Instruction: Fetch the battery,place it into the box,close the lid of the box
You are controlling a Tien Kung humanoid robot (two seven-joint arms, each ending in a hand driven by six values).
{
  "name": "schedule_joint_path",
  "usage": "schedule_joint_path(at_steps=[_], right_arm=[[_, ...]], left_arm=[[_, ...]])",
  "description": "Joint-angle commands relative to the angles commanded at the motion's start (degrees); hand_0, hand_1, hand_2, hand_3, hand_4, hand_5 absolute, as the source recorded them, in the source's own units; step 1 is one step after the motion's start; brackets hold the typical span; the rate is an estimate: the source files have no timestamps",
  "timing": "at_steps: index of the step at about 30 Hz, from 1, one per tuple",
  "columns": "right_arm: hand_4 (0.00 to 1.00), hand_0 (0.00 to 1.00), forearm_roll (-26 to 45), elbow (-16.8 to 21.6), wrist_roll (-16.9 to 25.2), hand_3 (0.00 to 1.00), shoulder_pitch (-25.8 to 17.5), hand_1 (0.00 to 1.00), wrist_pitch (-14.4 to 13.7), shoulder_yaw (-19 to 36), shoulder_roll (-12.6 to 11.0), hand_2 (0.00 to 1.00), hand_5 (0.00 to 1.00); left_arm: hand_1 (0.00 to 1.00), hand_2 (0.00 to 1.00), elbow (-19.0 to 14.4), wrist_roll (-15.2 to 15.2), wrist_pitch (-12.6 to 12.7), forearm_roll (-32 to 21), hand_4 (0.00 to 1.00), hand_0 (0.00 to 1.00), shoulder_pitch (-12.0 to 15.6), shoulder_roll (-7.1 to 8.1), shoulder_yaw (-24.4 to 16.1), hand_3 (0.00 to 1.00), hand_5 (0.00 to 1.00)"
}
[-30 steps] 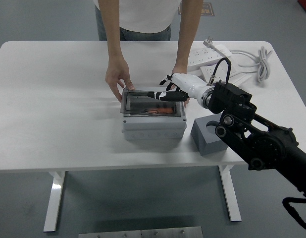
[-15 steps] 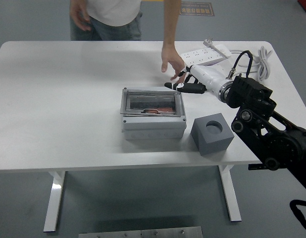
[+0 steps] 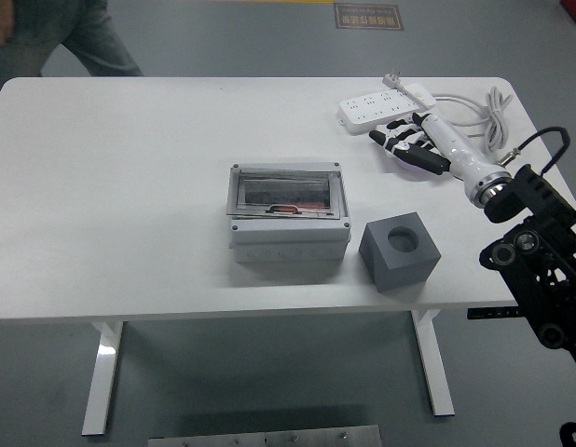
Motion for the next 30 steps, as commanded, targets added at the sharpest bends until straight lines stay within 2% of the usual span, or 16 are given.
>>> schedule_joint_path(at_steps=[3,4,9,10,15,16,18,22,23,28,29,30], right_arm=[[0.925,0.487,6.38,-2.01,6.43,0.709,-2.52,0.49,-4.65,0.95,0.33,0.645,0.94],[0.836,0.453,8.62,-2.6,8.63,0.642,-3.23,0.474,-6.09,0.94,0.34,0.609,0.671],[0.836,0.453,19.28,-4.11,18.71,0.642,-6.54,0.474,-11.38,0.39,0.3,0.609,0.671],[0.788,0.434,21.68,-4.18,20.77,0.604,-7.3,0.464,-11.95,0.23,0.27,0.577,0.446],[0.788,0.434,32.86,-5.09,29.32,0.604,-10.07,0.464,-14.11,-1.23,-0.15,0.577,0.446],[0.799,0.432,34.83,-5.28,30.69,0.594,-10.39,0.479,-14.46,-1.51,-0.2,0.563,0.326],[0.799,0.432,38.81,-5.46,33.63,0.594,-10.97,0.479,-15.37,-1.84,-0.16,0.563,0.326],[0.799,0.432,44.96,-5.11,38.27,0.594,-10.97,0.479,-17.09,-2.04,-0.11,0.563,0.326],[0.826,0.487,46.1,-4.99,38.94,0.622,-10.85,0.512,-17.47,-2.06,-0.1,0.557,0.293],[0.826,0.487,48.47,-4.13,40.15,0.622,-10.35,0.512,-19.28,-2.07,-0.14,0.557,0.293],[0.682,0.476,48.0,-3.94,40.14,0.598,-10.28,0.491,-19.67,-2.08,-0.16,0.533,0.117],[0.682,0.476,47.55,-3.85,40.08,0.598,-10.24,0.491,-19.9,-2.11,-0.19,0.533,0.117]], left_arm=[[0.691,0.57,0.01,-0.06,0.01,-0.11,0.535,0.622,0.01,-0.13,0.07,0.565,0.002],[0.691,0.569,0.02,-0.07,0.01,-0.12,0.534,0.622,0.0,-0.18,0.08,0.564,0.002],[0.691,0.569,0.05,-0.22,0.06,-0.33,0.534,0.622,-0.1,-0.37,0.2,0.564,0.002],[0.691,0.57,0.06,-0.25,0.07,-0.38,0.535,0.625,-0.09,-0.42,0.23,0.565,0.002],[0.691,0.57,0.07,-0.33,0.08,-0.55,0.535,0.625,0.1,-0.64,0.34,0.565,0.002],[0.691,0.57,0.08,-0.35,0.09,-0.57,0.535,0.624,0.11,-0.66,0.35,0.565,0.002],[0.691,0.57,0.12,-0.49,0.11,-0.68,0.535,0.624,0.1,-0.67,0.43,0.565,0.002],[0.691,0.57,0.18,-0.67,0.12,-0.87,0.535,0.624,0.01,-0.69,0.56,0.565,0.002],[0.691,0.57,0.19,-0.73,0.12,-0.94,0.535,0.625,-0.02,-0.68,0.6,0.565,0.002],[0.691,0.57,0.26,-0.96,0.21,-1.36,0.535,0.625,-0.28,-0.56,0.79,0.565,0.002],[0.691,0.57,0.28,-1.04,0.23,-1.57,0.535,0.625,-0.33,-0.51,0.88,0.565,0.002],[0.691,0.57,0.29,-1.09,0.24,-1.7,0.535,0.625,-0.36,-0.48,0.94,0.565,0.002]])
